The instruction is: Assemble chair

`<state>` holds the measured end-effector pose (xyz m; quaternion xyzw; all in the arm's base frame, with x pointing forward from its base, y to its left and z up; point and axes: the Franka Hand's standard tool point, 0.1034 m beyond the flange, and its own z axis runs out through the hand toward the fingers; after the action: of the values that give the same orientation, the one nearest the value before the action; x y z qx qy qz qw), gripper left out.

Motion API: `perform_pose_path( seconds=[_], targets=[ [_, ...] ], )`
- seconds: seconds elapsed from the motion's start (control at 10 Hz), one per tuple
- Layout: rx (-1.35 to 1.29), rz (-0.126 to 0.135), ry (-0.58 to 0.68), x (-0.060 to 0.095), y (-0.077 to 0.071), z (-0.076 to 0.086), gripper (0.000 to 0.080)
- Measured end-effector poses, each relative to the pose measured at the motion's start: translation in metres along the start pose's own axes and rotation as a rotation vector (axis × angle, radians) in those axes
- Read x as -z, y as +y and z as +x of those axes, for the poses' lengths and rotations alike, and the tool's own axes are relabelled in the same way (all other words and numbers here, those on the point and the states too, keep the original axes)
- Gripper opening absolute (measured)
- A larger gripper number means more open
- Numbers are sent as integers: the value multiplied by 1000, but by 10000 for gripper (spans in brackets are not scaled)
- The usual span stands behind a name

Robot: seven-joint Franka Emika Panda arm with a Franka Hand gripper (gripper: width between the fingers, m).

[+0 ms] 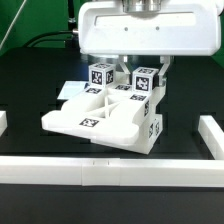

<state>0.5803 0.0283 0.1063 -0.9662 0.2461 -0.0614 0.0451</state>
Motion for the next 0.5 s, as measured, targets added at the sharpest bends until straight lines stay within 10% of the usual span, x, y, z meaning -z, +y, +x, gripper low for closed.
perform_pose_path(
  seconds=[0.5],
  targets=[
    [254,-1,-4,1,-7,-2,644]
  ],
)
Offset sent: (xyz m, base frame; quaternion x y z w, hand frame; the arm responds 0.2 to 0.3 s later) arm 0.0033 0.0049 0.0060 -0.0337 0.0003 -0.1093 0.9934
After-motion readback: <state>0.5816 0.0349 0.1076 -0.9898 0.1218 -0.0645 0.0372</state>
